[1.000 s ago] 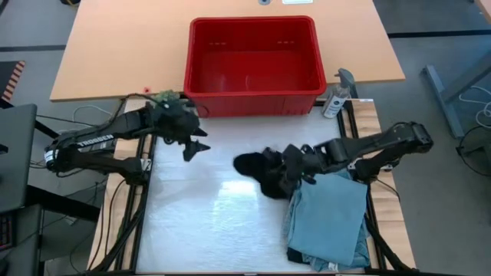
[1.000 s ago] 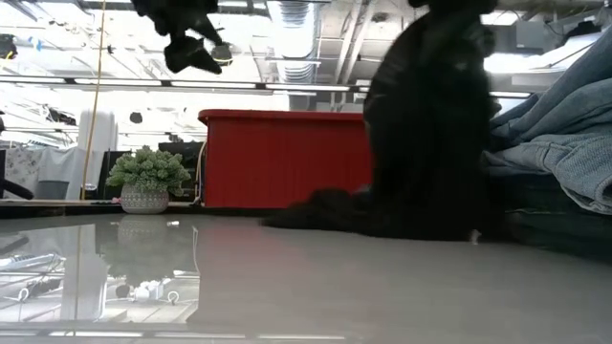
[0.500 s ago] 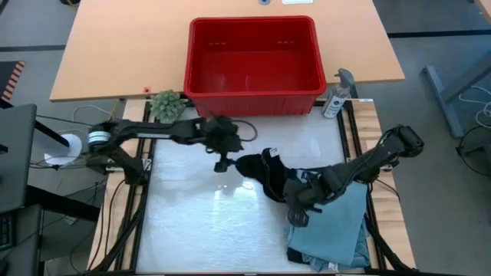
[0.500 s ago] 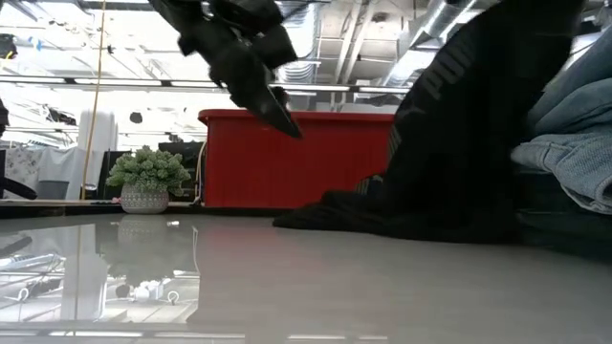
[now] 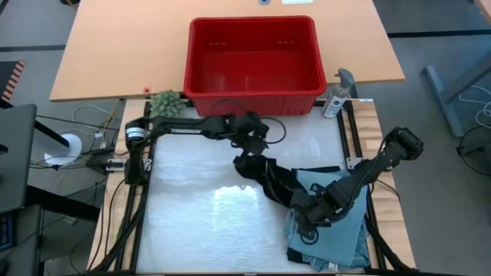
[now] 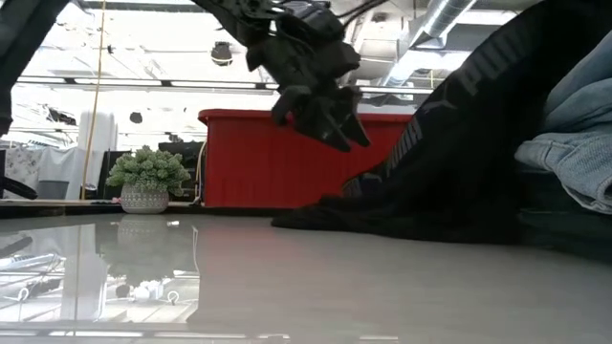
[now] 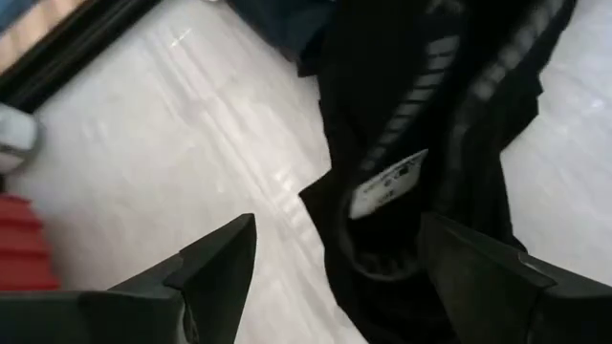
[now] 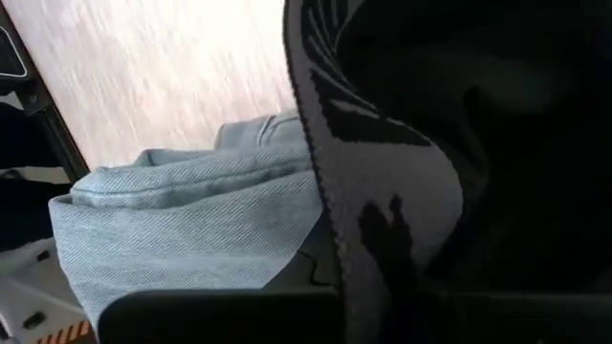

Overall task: Fold Laundry from Bin
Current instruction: Fold the black boxer

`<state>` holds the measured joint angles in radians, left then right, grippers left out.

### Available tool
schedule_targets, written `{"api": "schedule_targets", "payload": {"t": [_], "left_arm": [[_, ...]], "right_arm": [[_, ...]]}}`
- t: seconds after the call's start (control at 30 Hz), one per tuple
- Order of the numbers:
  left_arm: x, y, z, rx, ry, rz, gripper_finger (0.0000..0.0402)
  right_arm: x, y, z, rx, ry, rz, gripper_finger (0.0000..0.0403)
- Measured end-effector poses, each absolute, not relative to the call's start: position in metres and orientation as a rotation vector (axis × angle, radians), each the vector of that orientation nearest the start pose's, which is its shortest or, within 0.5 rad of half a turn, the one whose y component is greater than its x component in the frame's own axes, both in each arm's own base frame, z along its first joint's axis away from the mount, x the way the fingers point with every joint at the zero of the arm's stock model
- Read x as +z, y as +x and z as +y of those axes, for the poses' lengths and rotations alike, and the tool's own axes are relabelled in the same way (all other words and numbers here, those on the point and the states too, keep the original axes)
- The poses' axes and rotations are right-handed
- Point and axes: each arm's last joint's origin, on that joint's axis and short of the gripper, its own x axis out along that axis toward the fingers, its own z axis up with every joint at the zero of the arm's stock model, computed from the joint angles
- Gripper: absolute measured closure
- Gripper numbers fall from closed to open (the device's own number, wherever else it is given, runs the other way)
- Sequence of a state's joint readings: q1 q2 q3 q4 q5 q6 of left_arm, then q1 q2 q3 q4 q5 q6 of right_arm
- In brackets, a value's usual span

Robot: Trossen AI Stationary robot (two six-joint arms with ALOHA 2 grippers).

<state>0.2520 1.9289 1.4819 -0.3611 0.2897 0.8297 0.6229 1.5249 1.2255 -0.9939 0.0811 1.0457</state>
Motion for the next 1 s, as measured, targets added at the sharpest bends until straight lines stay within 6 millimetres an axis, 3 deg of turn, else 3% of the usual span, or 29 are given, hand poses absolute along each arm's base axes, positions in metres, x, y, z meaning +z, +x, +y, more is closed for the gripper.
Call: {"api": "schedule_targets", "payload": {"t": [0.13, 0.3, 0.43, 0.6, 0.8, 1.0], "left_arm": [[0.23, 0.425, 0.096, -0.419, 0.55, 0.712, 0.0121], [0.235, 0.42, 0.09, -0.492, 0.523, 0.788, 0.0121], [0.243, 0.413, 0.086, -0.524, 0.402, 0.813, 0.0121], [0.24, 0.409, 0.062, -0.571, 0.336, 0.91, 0.0121], [0.228, 0.411, 0.017, -0.621, 0.534, 0.946, 0.0121], [0.225, 0.418, 0.005, -0.46, 0.646, 0.936, 0.0122]], "right_arm": [[0.259, 0.228, 0.172, -0.224, 0.461, 1.304, 0.0387], [0.258, 0.224, 0.172, -0.236, 0.444, 1.328, 0.0387], [0.258, 0.225, 0.171, -0.241, 0.441, 1.332, 0.0387], [0.258, 0.226, 0.168, -0.248, 0.441, 1.332, 0.0387], [0.258, 0.228, 0.166, -0.237, 0.427, 1.331, 0.0387], [0.258, 0.227, 0.167, -0.231, 0.422, 1.332, 0.0387]]}}
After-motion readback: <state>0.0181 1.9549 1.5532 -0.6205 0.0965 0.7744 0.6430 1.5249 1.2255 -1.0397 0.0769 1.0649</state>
